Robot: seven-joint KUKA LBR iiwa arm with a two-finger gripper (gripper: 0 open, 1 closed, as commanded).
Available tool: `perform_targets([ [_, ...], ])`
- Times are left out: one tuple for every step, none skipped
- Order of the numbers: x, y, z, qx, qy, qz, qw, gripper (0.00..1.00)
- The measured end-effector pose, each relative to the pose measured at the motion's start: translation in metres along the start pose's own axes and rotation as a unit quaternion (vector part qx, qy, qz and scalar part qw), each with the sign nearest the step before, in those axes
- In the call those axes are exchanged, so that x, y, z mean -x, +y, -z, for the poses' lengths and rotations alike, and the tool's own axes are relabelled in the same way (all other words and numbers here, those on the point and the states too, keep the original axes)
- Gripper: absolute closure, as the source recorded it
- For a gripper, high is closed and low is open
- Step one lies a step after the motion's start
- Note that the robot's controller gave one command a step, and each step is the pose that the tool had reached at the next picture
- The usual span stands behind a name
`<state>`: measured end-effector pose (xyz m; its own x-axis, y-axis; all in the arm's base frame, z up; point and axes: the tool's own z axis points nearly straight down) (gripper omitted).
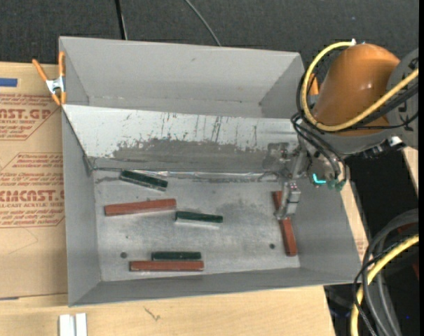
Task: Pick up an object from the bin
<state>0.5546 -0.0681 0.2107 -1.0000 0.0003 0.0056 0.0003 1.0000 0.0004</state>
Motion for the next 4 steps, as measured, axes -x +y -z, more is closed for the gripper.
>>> perform_targets([
  [0.002, 0.000, 0.004, 0.000, -0.0037, 0.000, 1.0000, 0.00],
  [0.007, 0.052, -0.041, -0.001, -0.0063, 0.028, 0.9996, 0.00],
  [0.024, 0.050, -0.107, 0.001, -0.0066, 0.049, 0.9988, 0.00],
  [-0.014, 0.113, -0.140, 0.001, -0.0031, 0.081, 0.9967, 1.00],
])
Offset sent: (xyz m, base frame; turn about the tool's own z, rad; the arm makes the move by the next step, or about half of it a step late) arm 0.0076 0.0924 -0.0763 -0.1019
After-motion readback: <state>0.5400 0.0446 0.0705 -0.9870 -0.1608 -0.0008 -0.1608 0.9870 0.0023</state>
